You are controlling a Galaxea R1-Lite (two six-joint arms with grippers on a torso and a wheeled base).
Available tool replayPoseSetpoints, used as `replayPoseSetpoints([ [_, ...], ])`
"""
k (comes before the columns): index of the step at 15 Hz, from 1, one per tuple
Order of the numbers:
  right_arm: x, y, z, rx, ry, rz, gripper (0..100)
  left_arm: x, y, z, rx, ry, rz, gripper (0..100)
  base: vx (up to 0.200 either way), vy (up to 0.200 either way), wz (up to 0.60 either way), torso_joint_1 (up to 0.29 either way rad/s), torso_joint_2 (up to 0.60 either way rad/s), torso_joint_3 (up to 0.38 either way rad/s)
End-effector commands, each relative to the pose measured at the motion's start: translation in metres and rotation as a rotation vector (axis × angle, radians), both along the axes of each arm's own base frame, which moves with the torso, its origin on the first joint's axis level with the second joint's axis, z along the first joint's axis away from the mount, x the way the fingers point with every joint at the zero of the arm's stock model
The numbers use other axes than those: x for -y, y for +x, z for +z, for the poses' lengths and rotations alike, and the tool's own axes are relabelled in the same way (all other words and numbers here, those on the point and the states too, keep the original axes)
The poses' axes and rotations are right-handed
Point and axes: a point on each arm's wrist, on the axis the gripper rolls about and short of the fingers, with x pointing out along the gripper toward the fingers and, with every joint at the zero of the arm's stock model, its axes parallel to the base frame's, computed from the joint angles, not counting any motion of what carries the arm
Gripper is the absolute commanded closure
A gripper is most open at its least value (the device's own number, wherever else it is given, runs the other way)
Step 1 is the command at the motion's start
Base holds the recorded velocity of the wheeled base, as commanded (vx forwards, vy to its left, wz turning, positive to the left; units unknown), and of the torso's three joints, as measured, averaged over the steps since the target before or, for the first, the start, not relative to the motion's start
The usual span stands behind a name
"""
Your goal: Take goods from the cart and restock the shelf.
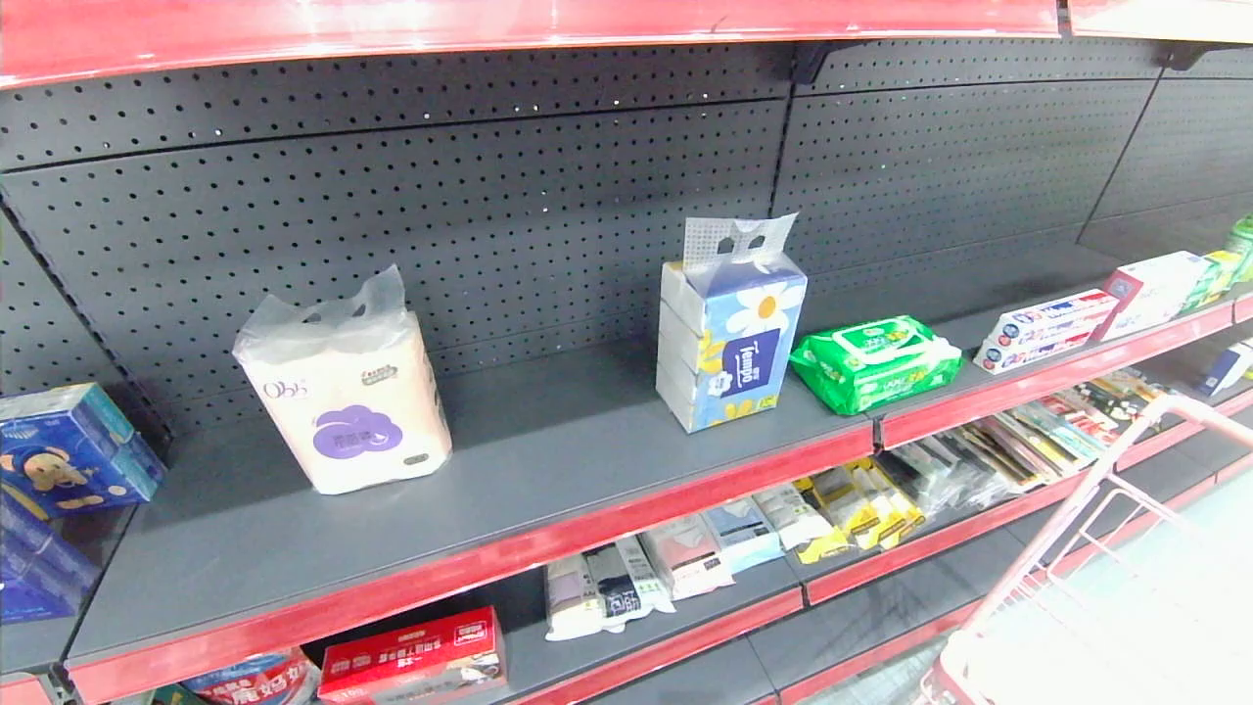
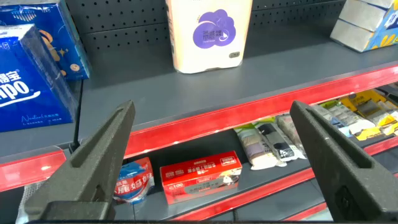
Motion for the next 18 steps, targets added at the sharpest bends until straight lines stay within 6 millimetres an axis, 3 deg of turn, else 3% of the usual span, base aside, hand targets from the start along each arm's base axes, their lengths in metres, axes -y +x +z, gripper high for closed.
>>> replayPoseSetpoints([
  [1,0.014,0.126,0.089,-0.442,0.035,-0.016,0,0.0,0.0,0.0,-0.001,-0.003,0.0,0,0.0,0.0,0.0,0.0,0.0,0.0],
  [3,0.021,0.124,0.025,-0.659,-0.017,0.019,0,0.0,0.0,0.0,-0.001,-0.002,0.001,0,0.0,0.0,0.0,0.0,0.0,0.0],
  [5,0.025,0.126,-0.022,-0.779,-0.065,0.028,0,0.0,0.0,0.0,0.001,-0.003,0.0,0,0.0,0.0,0.0,0.0,0.0,0.0],
  [7,0.036,0.147,-0.034,-0.814,-0.047,0.001,0,0.0,0.0,0.0,-0.001,-0.003,0.0,0,0.0,0.0,0.0,0.0,0.0,0.0],
  [8,0.049,0.167,-0.046,-0.842,-0.055,-0.032,0,0.0,0.0,0.0,-0.001,-0.002,0.001,0,0.0,0.0,0.0,0.0,0.0,0.0],
  [13,0.091,0.173,-0.088,-1.049,-0.195,0.044,0,0.0,0.0,0.0,0.001,-0.003,0.0,0,0.0,0.0,0.0,0.0,0.0,0.0],
  [18,0.104,0.194,-0.14,-1.083,-0.252,0.144,0,0.0,0.0,0.0,-0.001,-0.003,0.0,0,0.0,0.0,0.0,0.0,0.0,0.0],
])
